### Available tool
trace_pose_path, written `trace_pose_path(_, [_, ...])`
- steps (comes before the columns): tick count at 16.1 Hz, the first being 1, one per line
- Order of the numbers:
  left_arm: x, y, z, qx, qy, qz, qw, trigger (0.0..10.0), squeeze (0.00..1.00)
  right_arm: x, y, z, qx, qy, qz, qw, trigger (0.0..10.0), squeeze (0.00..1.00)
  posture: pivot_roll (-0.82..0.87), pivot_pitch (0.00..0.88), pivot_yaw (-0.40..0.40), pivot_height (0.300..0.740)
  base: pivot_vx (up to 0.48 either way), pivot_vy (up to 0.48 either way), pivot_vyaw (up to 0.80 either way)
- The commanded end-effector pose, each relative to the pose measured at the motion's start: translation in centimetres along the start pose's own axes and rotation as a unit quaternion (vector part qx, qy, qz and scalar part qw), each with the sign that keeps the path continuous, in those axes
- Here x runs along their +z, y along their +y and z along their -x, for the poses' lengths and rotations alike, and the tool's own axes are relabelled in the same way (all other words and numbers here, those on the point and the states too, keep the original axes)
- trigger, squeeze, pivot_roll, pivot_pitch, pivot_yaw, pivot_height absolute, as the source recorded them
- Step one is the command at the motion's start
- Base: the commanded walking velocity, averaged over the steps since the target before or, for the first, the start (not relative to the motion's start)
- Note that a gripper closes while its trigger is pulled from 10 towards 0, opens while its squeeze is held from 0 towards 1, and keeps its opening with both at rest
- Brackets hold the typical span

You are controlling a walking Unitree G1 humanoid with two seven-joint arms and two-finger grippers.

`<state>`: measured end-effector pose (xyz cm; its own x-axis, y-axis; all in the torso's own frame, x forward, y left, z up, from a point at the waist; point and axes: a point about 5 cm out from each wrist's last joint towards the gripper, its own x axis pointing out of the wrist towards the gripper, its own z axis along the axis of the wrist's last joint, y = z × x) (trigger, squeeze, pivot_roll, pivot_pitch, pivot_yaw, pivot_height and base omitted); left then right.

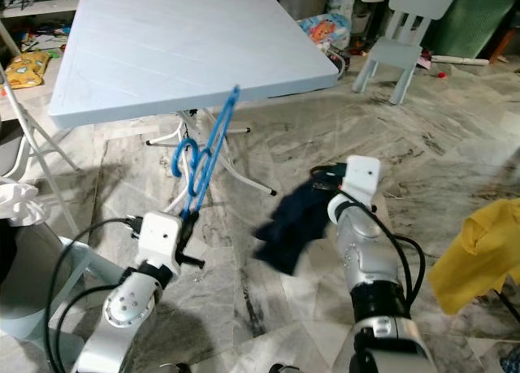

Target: Hang hanger

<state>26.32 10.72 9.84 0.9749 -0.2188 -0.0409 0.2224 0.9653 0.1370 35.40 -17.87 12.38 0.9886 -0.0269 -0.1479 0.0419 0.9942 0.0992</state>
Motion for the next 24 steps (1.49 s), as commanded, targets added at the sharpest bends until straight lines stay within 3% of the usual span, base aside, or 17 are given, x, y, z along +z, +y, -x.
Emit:
trace_pose_path(1, [0.8, 1.2, -0.3, 0.038, -0.017, -0.005, 0.999, 10.0, 0.00, 0.7, 1.0, 0.4, 0.027, -0.025, 0.019, 0.999, 10.0, 0.00, 0.08, 0.082, -0.048, 0.740, 0.000, 0.000, 0.00])
trace_pose_path(2, [0.9, 2.3, -0.4, 0.077, -0.016, 0.015, 0.997, 10.0, 0.00, 0.8, 2.3, 1.1, 0.086, -0.048, -0.007, 0.995, 10.0, 0.00, 0.08, 0.078, -0.045, 0.740, 0.000, 0.000, 0.00])
trace_pose_path(4, [1.2, 3.6, -0.1, 0.122, -0.022, 0.018, 0.992, 10.0, 0.00, 0.9, 3.8, 2.3, 0.129, -0.053, -0.054, 0.989, 10.0, 0.00, 0.09, 0.060, -0.040, 0.740, 0.000, 0.000, 0.00])
trace_pose_path(5, [1.6, 3.9, 0.2, 0.133, -0.029, 0.014, 0.991, 10.0, 0.00, 1.1, 4.3, 2.8, 0.137, -0.064, -0.043, 0.988, 10.0, 0.00, 0.09, 0.055, -0.036, 0.740, 0.000, 0.000, 0.00])
trace_pose_path(6, [1.9, 4.2, 0.8, 0.158, -0.033, -0.001, 0.987, 10.0, 0.00, 1.9, 4.5, 3.7, 0.141, -0.107, -0.019, 0.984, 10.0, 0.00, 0.10, 0.038, -0.027, 0.740, 0.000, 0.000, 0.00])
trace_pose_path(7, [1.9, 4.3, 0.9, 0.162, -0.031, -0.001, 0.986, 10.0, 0.00, 1.9, 4.5, 3.8, 0.141, -0.113, -0.015, 0.983, 10.0, 0.00, 0.10, 0.035, -0.025, 0.740, 0.000, 0.000, 0.00])
trace_pose_path(8, [1.4, 4.7, 2.5, 0.183, -0.016, 0.014, 0.983, 10.0, 0.00, 2.5, 3.6, 4.5, 0.125, -0.137, -0.002, 0.983, 10.0, 0.00, 0.11, 0.028, -0.023, 0.740, 0.000, 0.000, 0.00])
trace_pose_path(12, [-0.3, 5.6, 5.0, 0.179, 0.020, 0.033, 0.983, 10.0, 0.00, 1.5, 2.2, 5.5, 0.118, -0.120, 0.028, 0.985, 10.0, 0.00, 0.12, 0.044, -0.039, 0.740, 0.000, 0.000, 0.00])
trace_pose_path(14, [-0.4, 5.0, 4.9, 0.159, 0.021, 0.034, 0.986, 10.0, 0.00, 1.8, 2.7, 5.2, 0.129, -0.129, 0.047, 0.982, 10.0, 0.00, 0.12, 0.049, -0.042, 0.740, 0.000, 0.000, 0.00])
trace_pose_path(18, [0.4, 4.4, 4.2, 0.147, 0.005, 0.046, 0.988, 10.0, 0.00, 2.4, 3.2, 5.0, 0.135, -0.137, 0.031, 0.981, 10.0, 0.00, 0.12, 0.026, -0.048, 0.740, 0.284, 0.000, 0.00])
trace_pose_path(21, [1.1, 4.5, 3.7, 0.144, -0.011, 0.040, 0.989, 10.0, 0.00, 2.7, 3.9, 5.0, 0.152, -0.143, 0.035, 0.977, 10.0, 0.00, 0.13, 0.043, -0.073, 0.740, 0.330, 0.000, 0.00])
trace_pose_path(22, [1.7, 5.4, 3.5, 0.149, -0.012, 0.047, 0.988, 10.0, 0.00, 2.8, 4.2, 5.0, 0.158, -0.141, 0.020, 0.977, 10.0, 0.00, 0.14, 0.063, -0.061, 0.740, 0.394, 0.000, 0.00])
trace_pose_path(24, [1.9, 5.6, 3.3, 0.119, -0.014, 0.027, 0.992, 10.0, 0.00, 2.1, 4.3, 4.7, 0.154, -0.128, 0.013, 0.980, 10.0, 0.00, 0.15, 0.060, -0.064, 0.740, 0.401, 0.000, 0.00])
